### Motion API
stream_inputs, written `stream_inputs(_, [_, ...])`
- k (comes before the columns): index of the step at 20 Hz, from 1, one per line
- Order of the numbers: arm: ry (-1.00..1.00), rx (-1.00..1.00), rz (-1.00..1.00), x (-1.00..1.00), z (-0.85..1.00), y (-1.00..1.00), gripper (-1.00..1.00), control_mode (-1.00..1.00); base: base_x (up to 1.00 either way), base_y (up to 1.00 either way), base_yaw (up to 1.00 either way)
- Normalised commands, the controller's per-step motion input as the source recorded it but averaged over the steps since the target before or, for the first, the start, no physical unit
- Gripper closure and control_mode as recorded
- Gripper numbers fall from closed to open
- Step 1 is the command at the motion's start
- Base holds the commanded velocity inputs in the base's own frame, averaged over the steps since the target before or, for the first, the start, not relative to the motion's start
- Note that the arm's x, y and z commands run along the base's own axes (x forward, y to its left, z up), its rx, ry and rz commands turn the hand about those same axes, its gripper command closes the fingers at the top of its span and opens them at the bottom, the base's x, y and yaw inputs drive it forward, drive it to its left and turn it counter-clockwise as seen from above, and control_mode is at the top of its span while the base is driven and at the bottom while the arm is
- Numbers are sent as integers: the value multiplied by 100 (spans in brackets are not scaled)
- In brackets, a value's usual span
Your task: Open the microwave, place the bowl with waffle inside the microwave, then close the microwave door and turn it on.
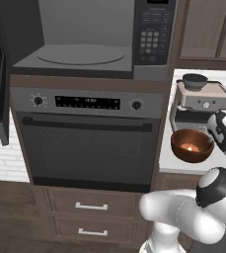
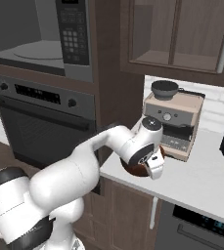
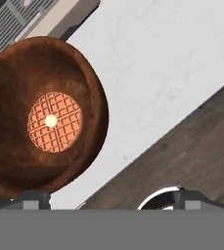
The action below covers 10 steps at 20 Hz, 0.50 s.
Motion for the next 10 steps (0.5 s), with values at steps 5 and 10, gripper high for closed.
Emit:
stream_inputs(5, [1,0,3,31,-38,-14,-100,-100,0,0,0])
stream_inputs(10, [1,0,3,34,-31,-12,-100,-100,0,0,0])
